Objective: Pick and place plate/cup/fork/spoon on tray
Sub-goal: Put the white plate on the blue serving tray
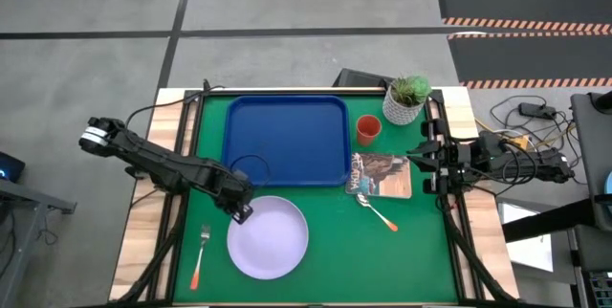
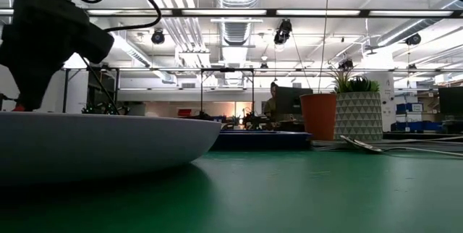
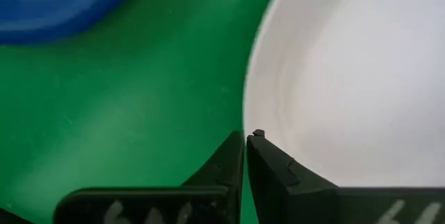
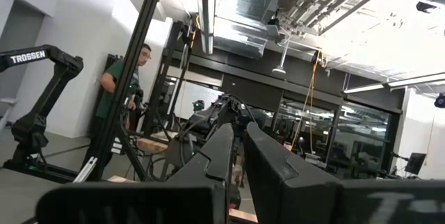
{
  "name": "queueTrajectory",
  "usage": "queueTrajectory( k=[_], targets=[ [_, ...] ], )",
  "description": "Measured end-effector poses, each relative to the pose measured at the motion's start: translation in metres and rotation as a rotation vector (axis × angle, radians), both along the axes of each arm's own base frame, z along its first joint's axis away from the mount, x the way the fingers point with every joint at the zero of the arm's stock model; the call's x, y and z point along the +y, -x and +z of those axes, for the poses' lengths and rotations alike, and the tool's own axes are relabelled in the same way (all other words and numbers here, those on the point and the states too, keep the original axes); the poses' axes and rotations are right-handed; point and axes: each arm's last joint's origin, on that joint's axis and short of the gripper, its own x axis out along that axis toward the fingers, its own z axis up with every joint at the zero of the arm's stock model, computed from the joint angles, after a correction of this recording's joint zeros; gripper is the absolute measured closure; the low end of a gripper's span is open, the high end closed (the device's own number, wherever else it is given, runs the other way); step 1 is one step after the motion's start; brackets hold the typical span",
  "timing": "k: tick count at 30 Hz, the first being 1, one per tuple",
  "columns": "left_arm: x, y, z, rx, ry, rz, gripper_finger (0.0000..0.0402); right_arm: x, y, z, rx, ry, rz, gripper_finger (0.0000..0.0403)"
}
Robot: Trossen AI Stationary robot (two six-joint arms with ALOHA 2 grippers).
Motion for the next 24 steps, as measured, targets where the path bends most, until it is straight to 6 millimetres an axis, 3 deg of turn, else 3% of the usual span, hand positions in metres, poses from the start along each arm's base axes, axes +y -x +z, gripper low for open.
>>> queueTrajectory(
  k=[6, 16, 24],
  targets=[
    [0.000, 0.000, 0.000, -0.001, -0.005, 0.011, 0.0374, 0.000, 0.000, 0.000, 0.000, 0.000, 0.000, 0.0376],
    [-0.002, -0.004, -0.003, -0.029, -0.044, 0.004, 0.0231, 0.000, 0.000, 0.000, 0.005, 0.000, 0.000, 0.0376],
    [-0.011, -0.015, -0.017, -0.027, -0.054, -0.027, 0.0213, 0.000, 0.000, 0.000, 0.006, -0.011, 0.005, 0.0376]
  ],
)
